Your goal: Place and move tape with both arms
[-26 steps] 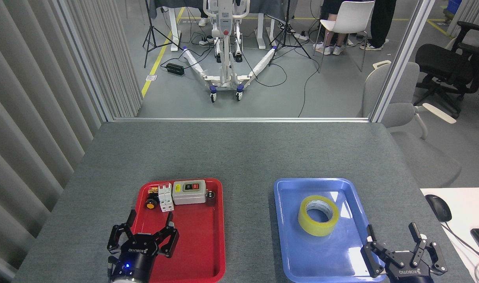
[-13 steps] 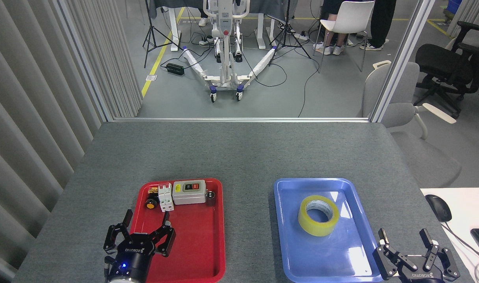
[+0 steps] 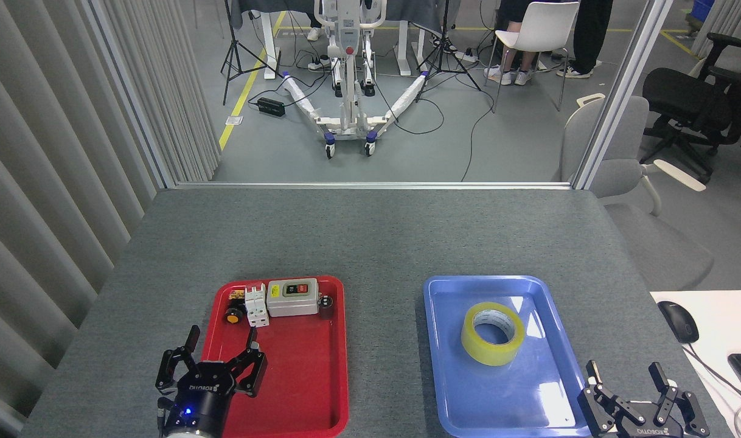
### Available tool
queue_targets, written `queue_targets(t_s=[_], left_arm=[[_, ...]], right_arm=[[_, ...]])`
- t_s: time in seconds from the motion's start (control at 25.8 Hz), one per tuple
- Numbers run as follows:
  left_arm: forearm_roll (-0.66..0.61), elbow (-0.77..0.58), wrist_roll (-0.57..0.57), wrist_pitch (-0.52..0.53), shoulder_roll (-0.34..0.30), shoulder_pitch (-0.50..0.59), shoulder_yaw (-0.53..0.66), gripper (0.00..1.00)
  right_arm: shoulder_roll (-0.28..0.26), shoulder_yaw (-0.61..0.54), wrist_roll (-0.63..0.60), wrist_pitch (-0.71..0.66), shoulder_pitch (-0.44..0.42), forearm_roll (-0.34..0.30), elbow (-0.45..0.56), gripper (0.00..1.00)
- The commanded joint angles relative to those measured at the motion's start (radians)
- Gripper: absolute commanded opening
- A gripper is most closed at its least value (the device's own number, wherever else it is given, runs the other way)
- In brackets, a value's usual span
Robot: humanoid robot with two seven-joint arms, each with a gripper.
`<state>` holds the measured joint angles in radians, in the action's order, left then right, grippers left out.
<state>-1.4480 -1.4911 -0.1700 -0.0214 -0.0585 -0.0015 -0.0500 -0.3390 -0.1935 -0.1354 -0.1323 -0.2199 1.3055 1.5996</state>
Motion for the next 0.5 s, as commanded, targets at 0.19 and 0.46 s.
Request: queue_targets(t_s=[0.19,0.46], left_arm=[[0.0,0.015,0.0,0.001,-0.001,0.0,0.015,1.0],[0.0,0.015,0.0,0.001,-0.001,0.0,0.027,1.0]], right_arm=[[0.0,0.0,0.0,-0.003,0.001,0.0,0.0,0.99],[0.0,0.0,-0.001,-0.003,0.011,0.0,0.0,0.99]])
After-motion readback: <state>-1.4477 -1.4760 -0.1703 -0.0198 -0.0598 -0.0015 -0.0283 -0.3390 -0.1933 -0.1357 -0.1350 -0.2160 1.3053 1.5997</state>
